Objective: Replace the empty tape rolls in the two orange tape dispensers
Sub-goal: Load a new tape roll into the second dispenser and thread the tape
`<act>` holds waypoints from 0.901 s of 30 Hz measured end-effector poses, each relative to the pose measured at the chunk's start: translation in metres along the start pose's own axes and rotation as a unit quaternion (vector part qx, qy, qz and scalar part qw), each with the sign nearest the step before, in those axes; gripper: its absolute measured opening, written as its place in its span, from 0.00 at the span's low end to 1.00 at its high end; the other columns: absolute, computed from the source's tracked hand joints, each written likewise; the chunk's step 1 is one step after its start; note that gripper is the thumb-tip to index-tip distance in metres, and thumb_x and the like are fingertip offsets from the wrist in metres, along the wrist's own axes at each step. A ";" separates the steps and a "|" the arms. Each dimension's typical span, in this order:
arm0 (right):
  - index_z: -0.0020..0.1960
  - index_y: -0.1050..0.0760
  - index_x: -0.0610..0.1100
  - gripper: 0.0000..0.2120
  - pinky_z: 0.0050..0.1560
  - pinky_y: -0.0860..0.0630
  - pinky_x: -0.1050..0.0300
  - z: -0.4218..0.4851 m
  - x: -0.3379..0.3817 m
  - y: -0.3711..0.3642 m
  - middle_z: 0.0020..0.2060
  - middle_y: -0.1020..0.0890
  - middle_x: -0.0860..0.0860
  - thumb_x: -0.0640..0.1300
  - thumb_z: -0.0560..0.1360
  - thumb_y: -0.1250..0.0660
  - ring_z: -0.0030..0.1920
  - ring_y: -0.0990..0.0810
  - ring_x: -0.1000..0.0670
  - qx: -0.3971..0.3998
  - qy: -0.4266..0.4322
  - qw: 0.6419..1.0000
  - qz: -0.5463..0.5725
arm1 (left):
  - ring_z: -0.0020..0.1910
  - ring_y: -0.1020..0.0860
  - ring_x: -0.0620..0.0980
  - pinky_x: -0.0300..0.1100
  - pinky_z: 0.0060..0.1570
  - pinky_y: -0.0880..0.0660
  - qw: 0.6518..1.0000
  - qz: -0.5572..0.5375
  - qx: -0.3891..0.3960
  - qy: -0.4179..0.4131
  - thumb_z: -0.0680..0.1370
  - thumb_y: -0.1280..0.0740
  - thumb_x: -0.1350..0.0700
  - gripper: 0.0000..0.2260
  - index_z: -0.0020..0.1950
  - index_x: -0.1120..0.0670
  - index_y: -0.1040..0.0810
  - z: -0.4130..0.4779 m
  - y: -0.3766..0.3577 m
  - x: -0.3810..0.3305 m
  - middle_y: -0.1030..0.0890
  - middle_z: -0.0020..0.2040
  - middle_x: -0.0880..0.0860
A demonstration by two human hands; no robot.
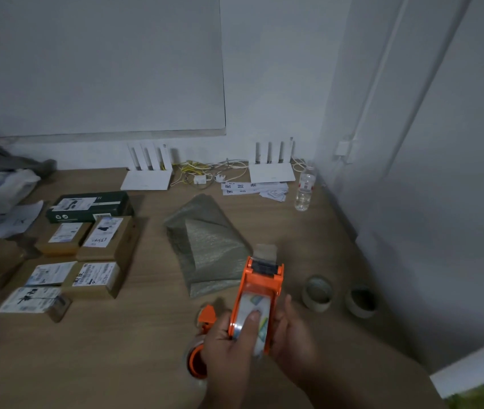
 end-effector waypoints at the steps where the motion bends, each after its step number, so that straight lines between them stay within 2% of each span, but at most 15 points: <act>1: 0.62 0.21 0.38 0.31 0.59 0.24 0.44 -0.001 -0.002 0.002 0.61 0.20 0.36 0.60 0.75 0.46 0.62 0.21 0.39 0.003 0.003 1.000 0.004 | 0.34 0.18 0.54 0.48 0.37 0.21 1.000 0.002 0.000 0.002 0.65 0.29 0.44 0.18 0.39 0.61 0.19 0.000 0.000 0.003 0.18 0.34 0.55; 3: 0.62 0.22 0.36 0.30 0.58 0.22 0.45 -0.007 0.000 -0.002 0.60 0.20 0.37 0.58 0.73 0.42 0.61 0.21 0.39 0.017 0.016 1.000 -0.021 | 0.35 0.17 0.50 0.42 0.38 0.21 1.000 -0.002 0.001 0.012 0.67 0.28 0.48 0.13 0.40 0.58 0.17 0.000 -0.001 0.007 0.16 0.35 0.52; 6: 0.55 0.20 0.38 0.19 0.48 0.18 0.51 -0.012 0.003 0.000 0.47 0.14 0.42 0.51 0.77 0.39 0.47 0.15 0.44 0.011 0.066 0.988 -0.139 | 0.37 0.17 0.42 0.32 0.39 0.23 1.000 -0.009 0.018 0.023 0.71 0.30 0.53 0.08 0.43 0.55 0.15 0.002 -0.004 0.012 0.14 0.39 0.46; 9: 0.58 0.20 0.38 0.14 0.59 0.23 0.40 -0.014 0.003 0.014 0.53 0.15 0.39 0.45 0.77 0.34 0.55 0.17 0.40 -0.021 0.109 0.970 -0.214 | 0.37 0.18 0.39 0.29 0.39 0.24 0.999 0.008 0.029 0.044 0.75 0.31 0.56 0.07 0.42 0.57 0.16 0.008 -0.003 0.030 0.14 0.38 0.50; 11: 0.54 0.18 0.41 0.13 0.50 0.20 0.44 -0.014 0.007 0.024 0.47 0.14 0.43 0.45 0.72 0.29 0.48 0.16 0.44 -0.045 0.145 0.949 -0.277 | 0.35 0.20 0.40 0.35 0.40 0.24 0.998 0.038 0.027 0.048 0.75 0.30 0.51 0.08 0.41 0.55 0.20 0.009 -0.001 0.043 0.16 0.35 0.55; 13: 0.48 0.17 0.41 0.10 0.35 0.22 0.55 -0.013 0.010 0.039 0.35 0.15 0.47 0.43 0.68 0.29 0.36 0.18 0.50 -0.084 0.155 0.929 -0.327 | 0.35 0.22 0.35 0.28 0.41 0.27 0.997 0.061 0.005 0.056 0.74 0.29 0.54 0.06 0.43 0.50 0.26 0.010 0.003 0.058 0.20 0.37 0.49; 15: 0.42 0.16 0.40 0.08 0.28 0.26 0.59 -0.012 0.011 0.049 0.28 0.17 0.48 0.42 0.65 0.28 0.29 0.21 0.52 -0.113 0.164 0.910 -0.363 | 0.38 0.22 0.33 0.24 0.42 0.29 0.994 0.086 -0.005 0.062 0.75 0.29 0.55 0.07 0.44 0.48 0.28 0.011 0.007 0.078 0.21 0.38 0.44; 17: 0.38 0.15 0.42 0.08 0.27 0.26 0.59 -0.006 0.010 0.061 0.26 0.16 0.49 0.44 0.60 0.25 0.27 0.21 0.54 -0.141 0.166 0.889 -0.403 | 0.36 0.24 0.39 0.28 0.39 0.29 0.989 0.120 0.025 0.086 0.75 0.32 0.51 0.05 0.42 0.48 0.26 0.011 0.007 0.095 0.21 0.36 0.46; 18: 0.37 0.15 0.44 0.09 0.28 0.25 0.59 -0.001 0.008 0.070 0.27 0.16 0.50 0.46 0.58 0.24 0.28 0.20 0.55 -0.156 0.161 0.880 -0.419 | 0.35 0.24 0.42 0.32 0.37 0.29 0.983 0.143 0.040 0.110 0.76 0.33 0.54 0.06 0.40 0.49 0.26 0.010 0.007 0.103 0.21 0.34 0.48; 20: 0.35 0.15 0.49 0.09 0.31 0.21 0.54 0.010 0.003 0.089 0.28 0.14 0.51 0.46 0.55 0.23 0.31 0.18 0.54 -0.177 0.148 0.867 -0.442 | 0.34 0.24 0.47 0.38 0.38 0.29 0.971 0.177 0.064 0.148 0.78 0.33 0.56 0.08 0.39 0.48 0.25 0.008 0.009 0.121 0.21 0.33 0.49; 22: 0.34 0.16 0.53 0.09 0.33 0.20 0.50 0.020 -0.002 0.107 0.28 0.15 0.51 0.49 0.53 0.25 0.31 0.18 0.53 -0.190 0.129 0.853 -0.468 | 0.36 0.21 0.49 0.41 0.40 0.26 0.959 0.183 0.090 0.198 0.75 0.30 0.54 0.05 0.40 0.49 0.23 0.004 0.008 0.132 0.18 0.35 0.50; 24: 0.30 0.19 0.53 0.09 0.30 0.23 0.56 0.016 -0.001 0.103 0.25 0.17 0.55 0.50 0.50 0.30 0.29 0.20 0.57 -0.190 0.116 0.846 -0.484 | 0.42 0.19 0.46 0.41 0.46 0.23 0.943 0.209 0.127 0.224 0.71 0.26 0.50 0.06 0.42 0.47 0.22 0.000 0.006 0.145 0.16 0.41 0.48; 25: 0.30 0.21 0.53 0.09 0.28 0.25 0.62 0.016 -0.001 0.102 0.23 0.18 0.58 0.49 0.50 0.31 0.27 0.22 0.61 -0.186 0.109 0.842 -0.494 | 0.44 0.19 0.45 0.41 0.48 0.23 0.936 0.230 0.147 0.221 0.68 0.25 0.47 0.09 0.43 0.45 0.22 0.000 0.004 0.151 0.17 0.42 0.45; 26: 0.31 0.22 0.54 0.08 0.27 0.27 0.66 0.014 0.000 0.100 0.21 0.19 0.59 0.48 0.51 0.31 0.25 0.22 0.62 -0.185 0.102 0.837 -0.505 | 0.44 0.20 0.45 0.40 0.47 0.24 0.930 0.246 0.162 0.221 0.64 0.25 0.43 0.13 0.42 0.44 0.23 0.000 0.004 0.155 0.18 0.41 0.44; 27: 0.30 0.23 0.55 0.07 0.27 0.25 0.64 0.018 -0.001 0.106 0.21 0.20 0.57 0.48 0.52 0.31 0.26 0.22 0.62 -0.193 0.088 0.823 -0.528 | 0.41 0.21 0.45 0.37 0.44 0.25 0.927 0.258 0.173 0.210 0.60 0.28 0.38 0.15 0.40 0.43 0.24 0.002 0.003 0.161 0.20 0.38 0.45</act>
Point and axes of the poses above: each hand's wrist, its own z-axis towards the middle knuckle, its own y-axis out of the back of the hand, x = y × z, the point moved 6 cm from there along z, towards the middle knuckle
